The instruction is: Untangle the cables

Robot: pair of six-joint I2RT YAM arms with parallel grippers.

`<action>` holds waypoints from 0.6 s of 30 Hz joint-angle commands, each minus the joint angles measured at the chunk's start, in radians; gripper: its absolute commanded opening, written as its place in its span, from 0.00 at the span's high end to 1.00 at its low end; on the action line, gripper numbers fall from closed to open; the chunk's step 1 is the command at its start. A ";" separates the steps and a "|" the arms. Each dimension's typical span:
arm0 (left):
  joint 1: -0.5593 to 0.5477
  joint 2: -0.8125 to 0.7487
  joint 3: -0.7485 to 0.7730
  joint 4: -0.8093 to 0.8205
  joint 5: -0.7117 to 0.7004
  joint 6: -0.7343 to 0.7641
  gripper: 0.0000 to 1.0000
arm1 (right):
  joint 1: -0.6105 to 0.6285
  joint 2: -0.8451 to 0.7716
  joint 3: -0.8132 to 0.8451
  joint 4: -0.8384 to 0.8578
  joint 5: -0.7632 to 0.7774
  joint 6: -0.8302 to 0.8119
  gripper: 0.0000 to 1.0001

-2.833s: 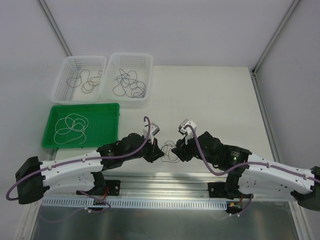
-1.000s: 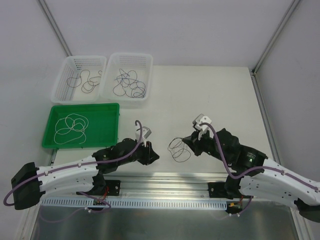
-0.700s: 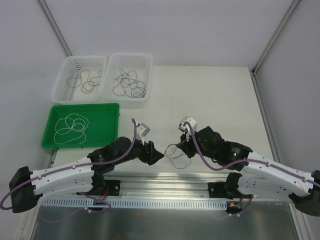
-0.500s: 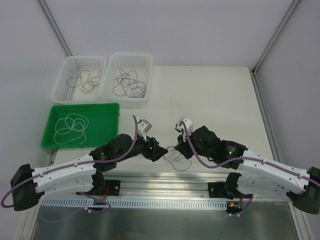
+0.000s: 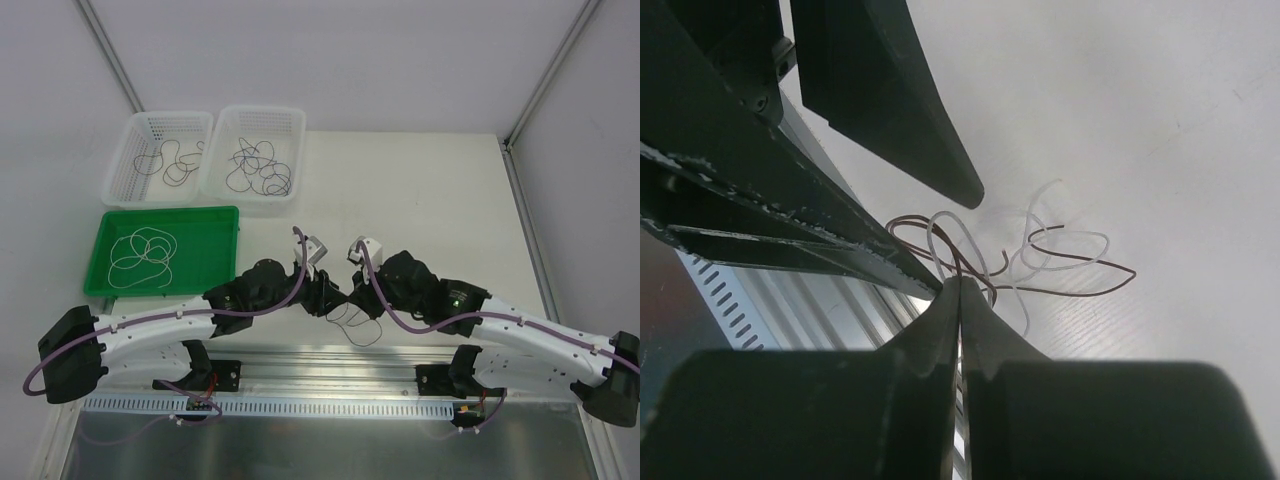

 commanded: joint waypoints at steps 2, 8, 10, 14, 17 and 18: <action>0.006 0.026 0.021 0.083 0.074 0.015 0.59 | 0.007 -0.044 0.018 0.080 -0.030 0.013 0.99; 0.008 0.025 -0.018 0.113 0.081 -0.004 0.60 | 0.008 -0.058 0.011 0.081 -0.020 0.010 0.99; 0.008 0.017 -0.030 0.113 0.060 -0.008 0.60 | 0.008 -0.059 0.009 0.081 -0.023 0.011 0.99; 0.008 -0.010 -0.048 0.113 0.009 -0.026 0.60 | 0.007 -0.065 0.006 0.086 -0.027 0.014 0.99; 0.011 -0.030 -0.062 0.113 -0.026 -0.043 0.63 | 0.008 -0.065 0.006 0.086 -0.030 0.014 0.99; 0.014 -0.038 -0.065 0.113 -0.029 -0.050 0.63 | 0.007 -0.065 0.006 0.089 -0.031 0.014 0.99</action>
